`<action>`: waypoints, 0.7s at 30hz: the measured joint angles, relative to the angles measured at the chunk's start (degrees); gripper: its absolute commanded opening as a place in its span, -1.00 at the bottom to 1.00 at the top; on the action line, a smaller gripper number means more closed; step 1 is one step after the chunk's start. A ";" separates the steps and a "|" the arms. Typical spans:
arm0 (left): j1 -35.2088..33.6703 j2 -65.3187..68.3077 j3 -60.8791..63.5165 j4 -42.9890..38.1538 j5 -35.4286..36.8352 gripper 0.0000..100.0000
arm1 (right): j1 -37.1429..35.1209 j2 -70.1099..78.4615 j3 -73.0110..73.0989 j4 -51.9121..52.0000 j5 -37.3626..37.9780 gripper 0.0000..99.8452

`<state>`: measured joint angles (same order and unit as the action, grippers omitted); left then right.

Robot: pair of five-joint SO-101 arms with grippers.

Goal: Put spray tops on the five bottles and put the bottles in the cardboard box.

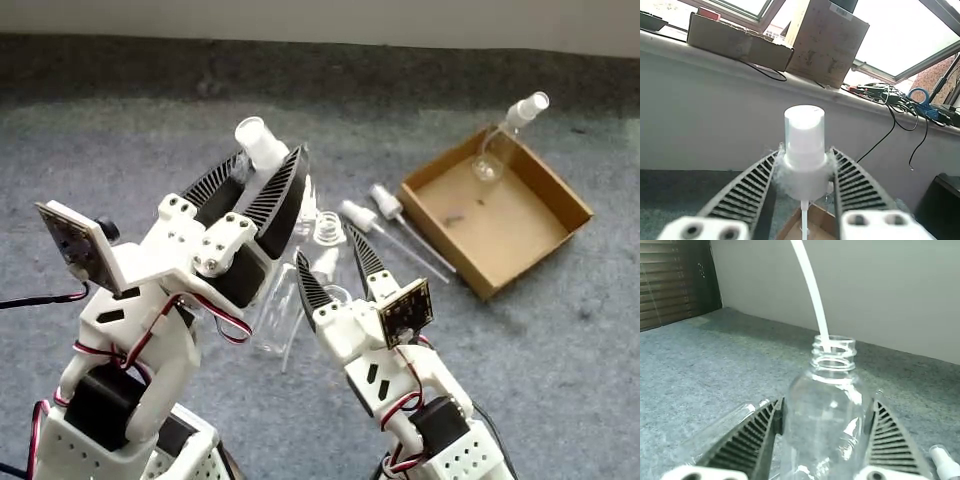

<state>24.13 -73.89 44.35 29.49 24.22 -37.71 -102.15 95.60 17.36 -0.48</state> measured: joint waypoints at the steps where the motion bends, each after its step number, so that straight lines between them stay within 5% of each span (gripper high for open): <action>1: 0.00 0.00 0.00 0.00 0.00 -0.88 | 0.00 0.00 0.00 0.00 0.00 -0.59; 21: 5.10 0.00 0.79 0.00 -2.11 -0.88 | 0.00 0.00 0.00 0.00 0.00 -0.59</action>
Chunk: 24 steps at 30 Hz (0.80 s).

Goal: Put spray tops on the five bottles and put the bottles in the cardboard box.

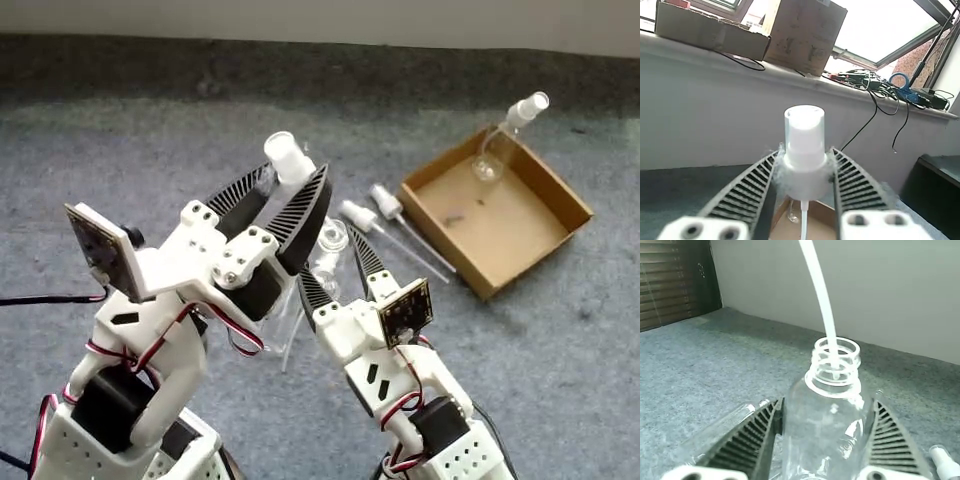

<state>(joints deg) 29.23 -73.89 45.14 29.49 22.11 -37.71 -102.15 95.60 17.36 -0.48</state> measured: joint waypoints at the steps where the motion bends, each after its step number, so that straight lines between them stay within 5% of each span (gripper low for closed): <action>1: 0.00 0.09 0.00 0.00 -0.35 -0.88 | 0.00 0.00 0.00 0.00 0.00 -0.59; 10: 0.00 12.13 0.09 0.00 -0.97 -0.88 | 0.00 0.00 0.00 0.53 0.00 -0.59; 24: 0.09 13.10 5.71 0.00 -6.68 -0.88 | 0.09 0.00 0.00 1.67 0.00 -0.59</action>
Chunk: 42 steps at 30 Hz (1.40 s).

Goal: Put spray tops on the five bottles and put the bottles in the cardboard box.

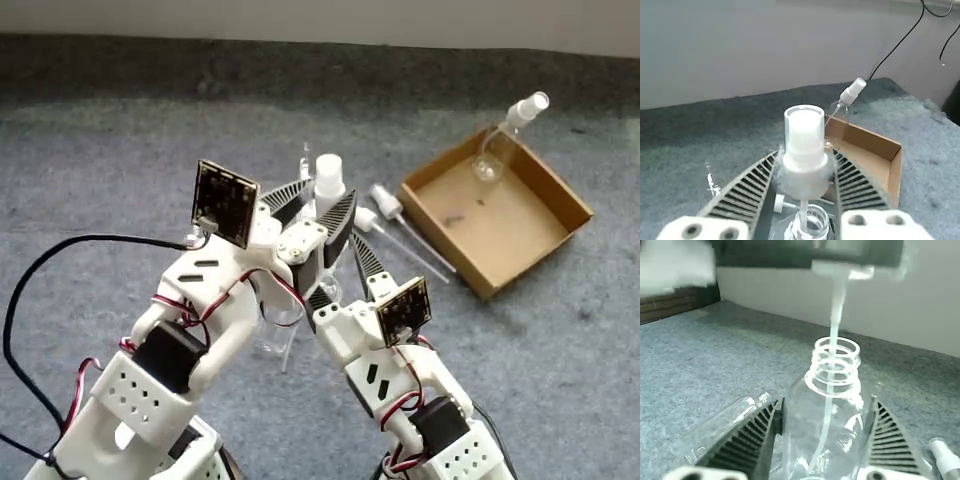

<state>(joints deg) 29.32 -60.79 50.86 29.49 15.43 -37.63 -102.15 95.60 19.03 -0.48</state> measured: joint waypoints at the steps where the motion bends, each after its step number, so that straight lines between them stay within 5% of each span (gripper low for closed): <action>1: 0.09 0.00 1.05 0.00 0.00 -0.88 | 0.00 0.00 0.00 0.09 0.00 -0.59; 27: 0.88 -0.44 8.44 0.35 -5.27 -0.88 | -0.18 0.09 0.00 4.31 0.00 -0.59; 42: 1.58 -18.46 21.45 0.18 -6.07 -0.88 | 1.58 0.09 0.00 4.31 0.18 -0.59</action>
<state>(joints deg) 30.90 -79.25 72.31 29.67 9.36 -36.04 -102.07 95.60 23.34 -0.31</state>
